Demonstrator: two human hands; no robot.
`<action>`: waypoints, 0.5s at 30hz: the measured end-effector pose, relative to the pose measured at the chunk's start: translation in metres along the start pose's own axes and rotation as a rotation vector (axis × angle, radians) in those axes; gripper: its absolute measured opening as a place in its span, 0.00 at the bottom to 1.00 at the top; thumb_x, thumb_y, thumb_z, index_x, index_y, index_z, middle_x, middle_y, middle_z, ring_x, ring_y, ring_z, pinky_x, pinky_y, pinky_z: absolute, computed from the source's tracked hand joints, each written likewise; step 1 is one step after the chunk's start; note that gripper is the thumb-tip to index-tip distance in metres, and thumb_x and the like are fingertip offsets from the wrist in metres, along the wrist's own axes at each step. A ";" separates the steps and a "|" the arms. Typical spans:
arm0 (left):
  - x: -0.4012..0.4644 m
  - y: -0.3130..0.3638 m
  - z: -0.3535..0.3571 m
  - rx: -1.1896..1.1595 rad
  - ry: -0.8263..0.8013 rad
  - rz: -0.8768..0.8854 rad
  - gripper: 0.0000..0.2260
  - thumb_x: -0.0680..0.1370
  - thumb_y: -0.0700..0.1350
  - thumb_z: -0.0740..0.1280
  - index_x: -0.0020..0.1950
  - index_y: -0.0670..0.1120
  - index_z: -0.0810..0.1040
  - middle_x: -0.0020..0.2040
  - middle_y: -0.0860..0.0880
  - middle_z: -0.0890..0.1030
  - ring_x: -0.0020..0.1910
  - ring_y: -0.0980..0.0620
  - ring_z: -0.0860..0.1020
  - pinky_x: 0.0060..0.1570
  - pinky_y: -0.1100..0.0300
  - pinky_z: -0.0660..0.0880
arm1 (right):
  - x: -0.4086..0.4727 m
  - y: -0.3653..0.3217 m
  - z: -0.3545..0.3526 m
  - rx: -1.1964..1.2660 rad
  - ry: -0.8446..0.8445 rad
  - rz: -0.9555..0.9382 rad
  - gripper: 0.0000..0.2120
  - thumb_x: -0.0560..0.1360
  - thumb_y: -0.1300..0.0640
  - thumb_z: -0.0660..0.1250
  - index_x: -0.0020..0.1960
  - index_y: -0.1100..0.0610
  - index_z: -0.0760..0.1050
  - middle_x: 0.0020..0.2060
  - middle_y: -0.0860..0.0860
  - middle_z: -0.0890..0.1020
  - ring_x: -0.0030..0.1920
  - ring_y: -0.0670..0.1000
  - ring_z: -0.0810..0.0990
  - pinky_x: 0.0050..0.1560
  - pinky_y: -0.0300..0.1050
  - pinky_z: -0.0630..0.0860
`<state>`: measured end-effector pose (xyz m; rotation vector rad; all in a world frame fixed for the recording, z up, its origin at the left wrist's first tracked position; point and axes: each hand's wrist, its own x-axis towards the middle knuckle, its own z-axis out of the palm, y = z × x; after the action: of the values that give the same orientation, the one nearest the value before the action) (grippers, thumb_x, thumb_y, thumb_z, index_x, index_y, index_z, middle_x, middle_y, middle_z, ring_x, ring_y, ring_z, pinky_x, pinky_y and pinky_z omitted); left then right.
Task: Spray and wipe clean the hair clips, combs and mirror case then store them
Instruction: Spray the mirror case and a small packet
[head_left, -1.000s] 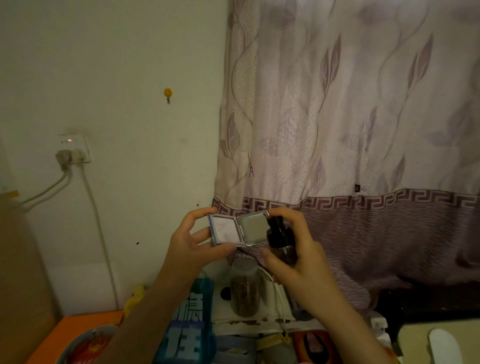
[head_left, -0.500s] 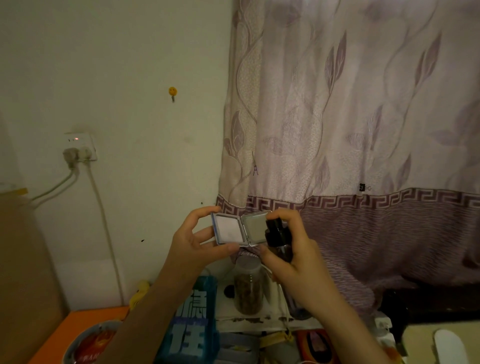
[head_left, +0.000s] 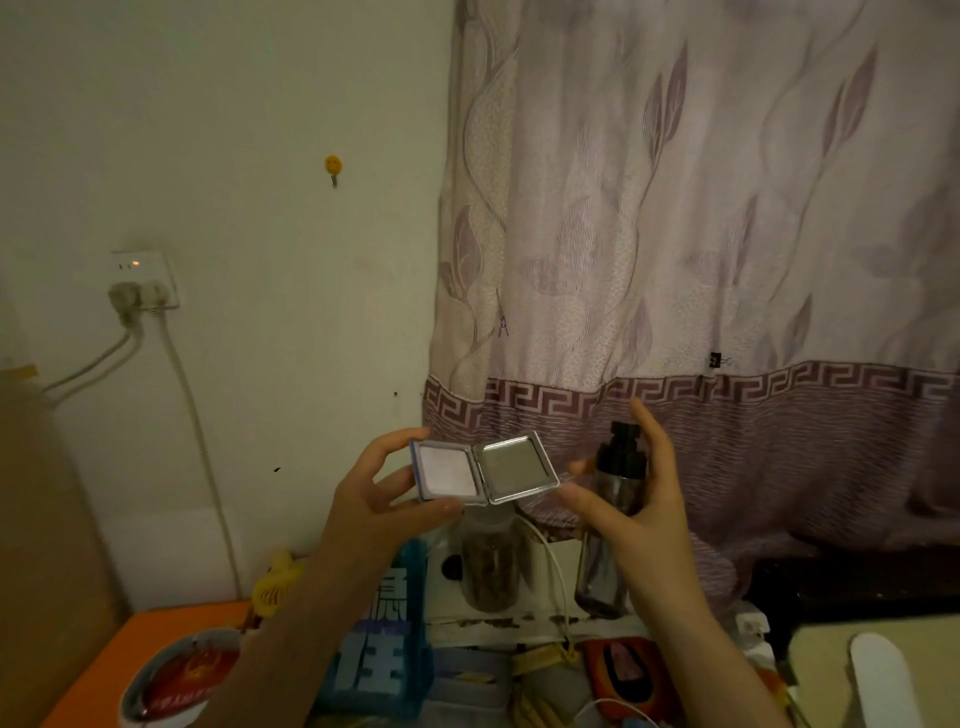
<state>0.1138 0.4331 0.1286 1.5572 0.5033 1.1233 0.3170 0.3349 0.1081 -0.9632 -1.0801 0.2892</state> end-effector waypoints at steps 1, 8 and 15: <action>-0.001 -0.002 0.000 -0.010 -0.003 -0.006 0.27 0.65 0.34 0.73 0.60 0.52 0.74 0.52 0.47 0.84 0.51 0.45 0.83 0.45 0.55 0.82 | 0.000 0.003 -0.001 0.024 0.000 0.020 0.43 0.62 0.54 0.77 0.70 0.32 0.61 0.47 0.50 0.83 0.46 0.50 0.84 0.41 0.40 0.80; -0.006 -0.013 0.000 -0.025 -0.038 -0.010 0.26 0.67 0.32 0.71 0.61 0.50 0.73 0.56 0.47 0.83 0.54 0.47 0.82 0.45 0.53 0.82 | -0.006 0.018 -0.005 0.106 -0.021 0.143 0.43 0.63 0.57 0.77 0.70 0.35 0.61 0.52 0.49 0.84 0.49 0.51 0.84 0.37 0.41 0.79; -0.007 -0.023 0.000 0.064 -0.065 0.040 0.26 0.67 0.29 0.72 0.60 0.47 0.73 0.57 0.49 0.82 0.56 0.53 0.81 0.44 0.62 0.80 | -0.012 0.028 -0.005 0.177 -0.021 0.237 0.37 0.62 0.60 0.75 0.68 0.47 0.67 0.49 0.54 0.85 0.45 0.52 0.85 0.33 0.41 0.78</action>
<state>0.1158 0.4349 0.1042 1.6604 0.4694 1.0924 0.3221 0.3412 0.0787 -0.9309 -0.9425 0.5812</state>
